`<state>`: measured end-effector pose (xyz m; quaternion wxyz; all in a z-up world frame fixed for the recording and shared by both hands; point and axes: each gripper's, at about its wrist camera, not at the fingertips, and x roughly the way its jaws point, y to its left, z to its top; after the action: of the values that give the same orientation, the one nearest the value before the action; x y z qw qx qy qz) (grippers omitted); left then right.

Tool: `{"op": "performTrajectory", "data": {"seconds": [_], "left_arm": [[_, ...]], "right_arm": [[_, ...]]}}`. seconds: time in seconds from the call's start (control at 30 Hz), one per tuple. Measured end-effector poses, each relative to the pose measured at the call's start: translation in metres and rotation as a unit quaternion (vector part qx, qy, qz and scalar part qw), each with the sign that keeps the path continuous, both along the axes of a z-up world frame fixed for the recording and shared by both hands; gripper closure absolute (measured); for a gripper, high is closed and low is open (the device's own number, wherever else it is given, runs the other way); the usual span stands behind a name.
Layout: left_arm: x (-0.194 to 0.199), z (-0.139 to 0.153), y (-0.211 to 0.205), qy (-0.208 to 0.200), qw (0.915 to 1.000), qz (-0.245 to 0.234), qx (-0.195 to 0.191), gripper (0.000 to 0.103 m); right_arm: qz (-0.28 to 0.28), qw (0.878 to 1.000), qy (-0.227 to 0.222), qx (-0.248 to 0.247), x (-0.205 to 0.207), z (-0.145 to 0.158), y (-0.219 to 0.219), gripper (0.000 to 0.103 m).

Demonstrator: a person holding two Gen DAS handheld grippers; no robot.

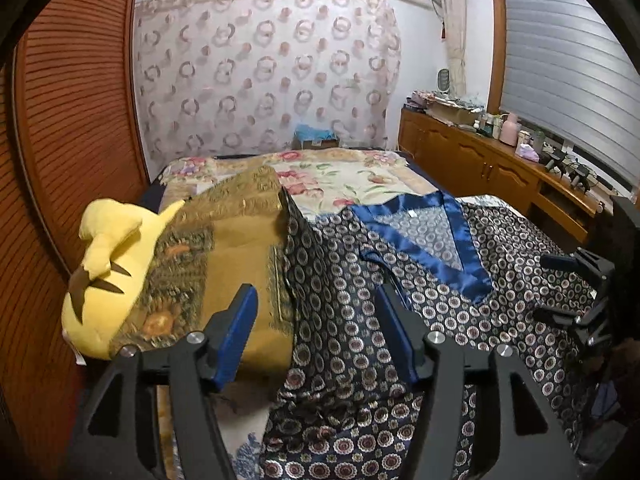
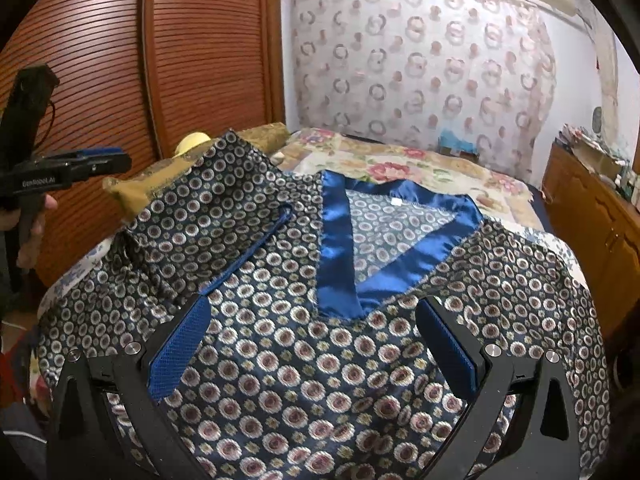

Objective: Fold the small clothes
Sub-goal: 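Move the right gripper to the garment's other side edge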

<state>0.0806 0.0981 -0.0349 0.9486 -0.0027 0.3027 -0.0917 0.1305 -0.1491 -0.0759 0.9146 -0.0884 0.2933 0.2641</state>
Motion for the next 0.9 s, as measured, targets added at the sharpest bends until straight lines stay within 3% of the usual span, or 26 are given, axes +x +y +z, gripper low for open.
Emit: {"op": "performTrajectory", "data": {"seconds": [0.43,0.77,0.9], "left_arm": [[0.004,-0.052,-0.039,0.056,0.9979,-0.033,-0.006,0.043],[0.012,-0.069,-0.062,0.085,0.995,-0.049,0.014,0.043],[0.017,-0.072,-0.064,0.095,0.9942,-0.047,0.021,0.043]], "right_arm": [[-0.072,0.997,0.004,-0.021,-0.008,-0.006,-0.085,0.011],[-0.157,0.987,0.008,-0.035,-0.012,-0.003,-0.182,0.025],[-0.188,0.98,0.029,-0.051,-0.01,-0.013,-0.215,0.033]]}}
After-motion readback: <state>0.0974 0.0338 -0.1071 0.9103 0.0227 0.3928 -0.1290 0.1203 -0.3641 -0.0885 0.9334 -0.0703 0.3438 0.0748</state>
